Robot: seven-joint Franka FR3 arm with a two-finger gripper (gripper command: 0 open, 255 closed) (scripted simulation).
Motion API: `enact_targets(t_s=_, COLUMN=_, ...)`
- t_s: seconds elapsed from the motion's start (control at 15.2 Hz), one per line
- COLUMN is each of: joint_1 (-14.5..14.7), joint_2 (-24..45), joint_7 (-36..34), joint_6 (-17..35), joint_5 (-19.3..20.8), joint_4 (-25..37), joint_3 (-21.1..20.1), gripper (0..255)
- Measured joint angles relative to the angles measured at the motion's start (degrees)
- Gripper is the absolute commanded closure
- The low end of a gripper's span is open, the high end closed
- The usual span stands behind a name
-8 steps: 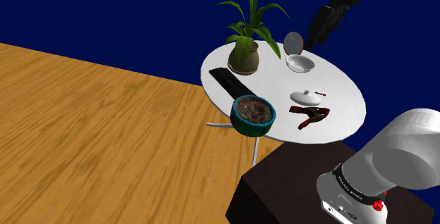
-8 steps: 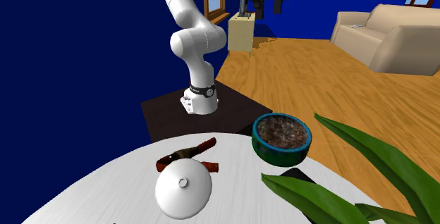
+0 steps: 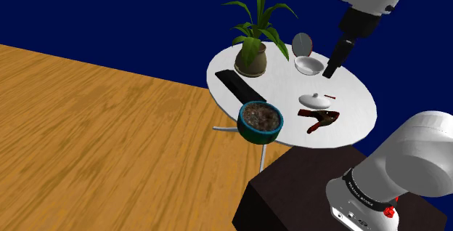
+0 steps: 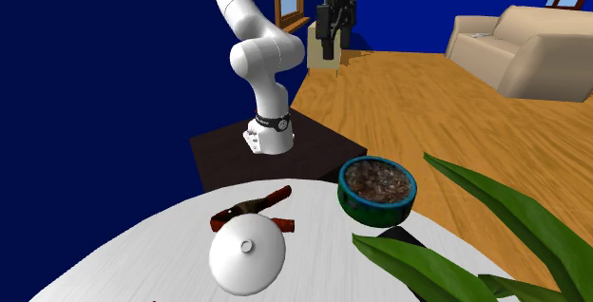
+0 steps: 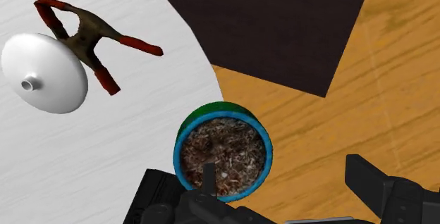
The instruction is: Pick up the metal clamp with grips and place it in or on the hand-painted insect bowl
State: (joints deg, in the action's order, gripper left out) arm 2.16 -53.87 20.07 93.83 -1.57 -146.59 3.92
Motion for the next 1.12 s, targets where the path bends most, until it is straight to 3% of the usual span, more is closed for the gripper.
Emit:
enact_targets(t_s=0.33, joint_1=1.19, joint_2=-5.01, joint_7=11.84, joint_6=3.75, joint_5=5.2, joint_4=-9.63, joint_3=5.3, gripper=0)
enact_targets(t_s=0.73, joint_1=0.19, joint_2=-6.9, joint_7=27.59, joint_6=9.52, joint_5=14.48, joint_4=-18.08, joint_3=14.42, gripper=0)
enact_targets(t_s=1.12, joint_1=-1.83, joint_2=-1.58, joint_7=44.08, joint_6=19.22, joint_5=26.15, joint_4=-22.84, joint_3=26.06, gripper=0)
